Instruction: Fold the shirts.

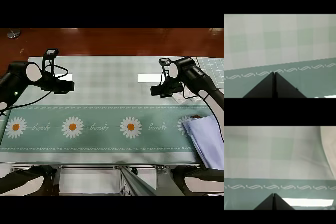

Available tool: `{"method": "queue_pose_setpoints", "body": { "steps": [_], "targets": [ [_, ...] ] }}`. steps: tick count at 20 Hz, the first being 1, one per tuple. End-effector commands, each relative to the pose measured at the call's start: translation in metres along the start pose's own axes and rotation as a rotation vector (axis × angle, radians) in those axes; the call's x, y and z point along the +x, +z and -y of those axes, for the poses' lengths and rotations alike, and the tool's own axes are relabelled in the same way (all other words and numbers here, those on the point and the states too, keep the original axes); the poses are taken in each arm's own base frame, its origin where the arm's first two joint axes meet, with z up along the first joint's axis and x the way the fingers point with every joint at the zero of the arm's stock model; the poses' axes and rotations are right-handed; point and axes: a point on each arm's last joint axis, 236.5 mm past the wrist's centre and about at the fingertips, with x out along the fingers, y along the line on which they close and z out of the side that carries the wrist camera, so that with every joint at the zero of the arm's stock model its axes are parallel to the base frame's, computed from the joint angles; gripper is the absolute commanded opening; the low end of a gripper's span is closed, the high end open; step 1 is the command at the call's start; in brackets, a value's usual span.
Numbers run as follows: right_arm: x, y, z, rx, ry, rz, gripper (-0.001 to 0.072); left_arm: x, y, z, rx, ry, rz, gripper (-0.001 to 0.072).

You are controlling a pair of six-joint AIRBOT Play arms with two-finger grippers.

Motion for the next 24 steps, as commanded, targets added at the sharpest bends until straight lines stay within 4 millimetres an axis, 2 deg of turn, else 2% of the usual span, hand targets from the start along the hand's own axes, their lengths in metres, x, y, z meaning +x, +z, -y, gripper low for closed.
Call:
{"method": "queue_pose_setpoints", "body": {
  "steps": [1, 10, 12, 17, 18, 19, 20, 21, 24],
  "targets": [
    [0.000, 0.000, 0.000, 0.000, 0.000, -0.002, 0.0031, 0.000, 0.000, 0.000, 0.000, 0.000, 0.000, 0.0024],
    [0.000, 0.000, 0.000, 0.000, 0.000, -0.002, 0.0031, 0.000, 0.000, 0.000, 0.000, 0.000, 0.000, 0.0024],
    [0.000, 0.001, -0.001, 0.000, 0.002, 0.004, 0.0031, 0.001, 0.005, 0.001, -0.002, -0.003, 0.021, 0.0024],
    [-0.004, 0.044, -0.007, -0.009, 0.030, 0.186, 0.0036, 0.003, 0.025, 0.003, -0.002, -0.011, 0.102, 0.0024],
    [-0.007, 0.058, 0.001, -0.028, -0.007, 0.246, 0.0185, 0.004, 0.032, 0.003, -0.001, -0.012, 0.128, 0.0030],
    [-0.012, 0.074, 0.015, -0.060, -0.065, 0.314, 0.0622, 0.005, 0.043, 0.002, 0.002, -0.012, 0.174, 0.0221],
    [-0.017, 0.089, 0.033, -0.082, -0.128, 0.374, 0.0629, 0.004, 0.053, 0.001, 0.012, -0.004, 0.215, 0.0605],
    [-0.026, 0.103, 0.057, -0.057, -0.193, 0.432, 0.0629, 0.002, 0.063, -0.002, 0.037, 0.009, 0.256, 0.0705],
    [-0.043, 0.127, 0.135, 0.149, -0.267, 0.535, 0.0628, -0.005, 0.074, -0.016, 0.138, 0.088, 0.290, 0.0704]
  ]
}}
